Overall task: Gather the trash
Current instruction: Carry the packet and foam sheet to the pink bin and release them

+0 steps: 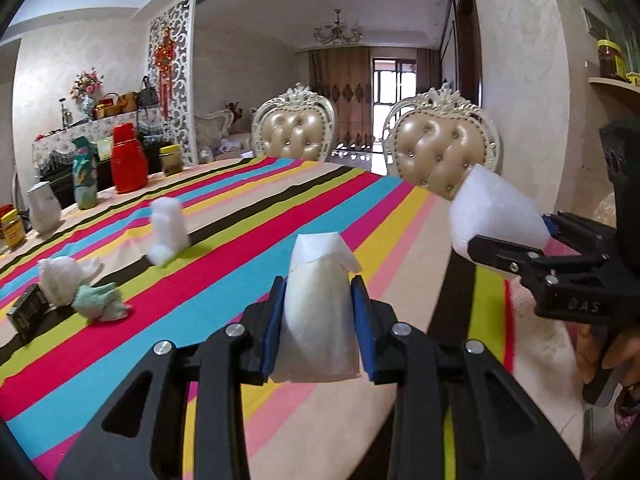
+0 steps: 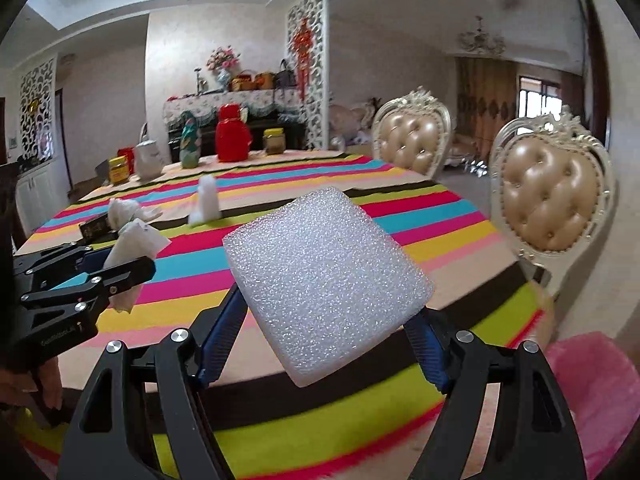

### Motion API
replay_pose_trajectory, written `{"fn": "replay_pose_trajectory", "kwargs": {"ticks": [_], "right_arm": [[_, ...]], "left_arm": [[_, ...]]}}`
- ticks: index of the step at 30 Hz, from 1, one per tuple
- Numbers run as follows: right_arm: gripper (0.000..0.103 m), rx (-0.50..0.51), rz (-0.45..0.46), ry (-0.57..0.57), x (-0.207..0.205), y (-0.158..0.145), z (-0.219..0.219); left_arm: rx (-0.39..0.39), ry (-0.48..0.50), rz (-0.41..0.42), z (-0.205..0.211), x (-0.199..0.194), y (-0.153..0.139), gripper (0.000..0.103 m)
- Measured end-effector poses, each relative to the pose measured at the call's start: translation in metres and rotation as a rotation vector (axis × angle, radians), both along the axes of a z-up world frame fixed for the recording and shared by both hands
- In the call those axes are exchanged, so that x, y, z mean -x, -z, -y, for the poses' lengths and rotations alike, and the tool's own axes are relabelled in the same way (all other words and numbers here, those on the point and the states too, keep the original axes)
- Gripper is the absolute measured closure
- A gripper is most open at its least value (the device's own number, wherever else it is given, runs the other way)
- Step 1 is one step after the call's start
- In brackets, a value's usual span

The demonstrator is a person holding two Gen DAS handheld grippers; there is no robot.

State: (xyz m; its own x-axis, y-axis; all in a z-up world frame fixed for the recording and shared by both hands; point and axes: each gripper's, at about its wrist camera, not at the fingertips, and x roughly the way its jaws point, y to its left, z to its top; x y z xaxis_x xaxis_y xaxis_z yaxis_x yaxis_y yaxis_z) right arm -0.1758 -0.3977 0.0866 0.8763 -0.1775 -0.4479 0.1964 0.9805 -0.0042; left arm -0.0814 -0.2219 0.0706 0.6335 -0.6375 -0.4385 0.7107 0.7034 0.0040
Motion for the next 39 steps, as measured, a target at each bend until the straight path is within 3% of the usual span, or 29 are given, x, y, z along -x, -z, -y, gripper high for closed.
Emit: {"fn": "replay_pose_trajectory", "kwargs": {"ticks": [19, 27, 32, 39], "right_arm": [[0.029, 0.026, -0.036, 0.371, 0.136, 0.019, 0.123], [0.029, -0.015, -0.039, 0.481, 0.182, 0.029, 0.190], [0.029, -0.095, -0.027, 0.512, 0.198, 0.040, 0.229], [0.028, -0.103, -0.028, 0.513, 0.199, 0.046, 0.239]], "left_arm": [[0.065, 0.356, 0.012, 0.161, 0.071, -0.011, 0.071], [0.046, 0.533, -0.060, 0.241, 0.111, 0.001, 0.070], [0.037, 0.571, -0.122, 0.278, 0.126, 0.008, 0.069], [0.028, 0.627, -0.186, 0.324, 0.132, 0.018, 0.063]]}}
